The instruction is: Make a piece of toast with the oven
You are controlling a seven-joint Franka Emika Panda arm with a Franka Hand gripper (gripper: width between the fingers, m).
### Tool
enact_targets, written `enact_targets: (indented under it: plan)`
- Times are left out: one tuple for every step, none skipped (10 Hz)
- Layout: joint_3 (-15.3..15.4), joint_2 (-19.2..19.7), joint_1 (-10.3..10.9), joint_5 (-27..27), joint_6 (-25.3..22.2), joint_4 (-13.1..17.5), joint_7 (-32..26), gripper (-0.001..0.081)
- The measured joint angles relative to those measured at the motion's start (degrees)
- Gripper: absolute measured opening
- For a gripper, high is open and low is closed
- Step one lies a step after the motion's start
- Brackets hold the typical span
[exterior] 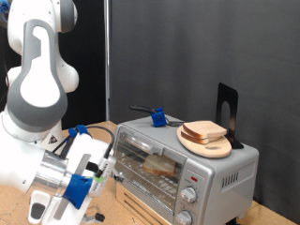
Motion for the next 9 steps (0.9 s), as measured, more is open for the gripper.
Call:
enact_targets:
  plan:
    - [0.26,1.95,0.04,-0.82,-2.87,2.75,4.44,0.0682]
    - [0.78,4.13,0.32,-0.79,-3.19,5.05,7.58,0.0682]
    - [1.38,6.09,0.84,-0.38,-2.15,6.76,9.64,0.0682]
    - [2.02,7.86,1.46,0.12,-0.92,8.1,10.8,0.0682]
    - [2.65,9.28,2.1,1.32,1.34,8.88,10.67,0.0682]
    - [2.89,10.11,2.46,2.04,2.92,9.6,10.45,0.0682]
    - [2.86,10.1,2.42,1.94,2.49,9.57,10.48,0.0682]
    - [2.85,10.17,2.38,1.58,1.05,9.57,11.83,0.0682]
    - [2.75,10.58,2.47,-1.53,-2.44,10.28,16.43,0.0682]
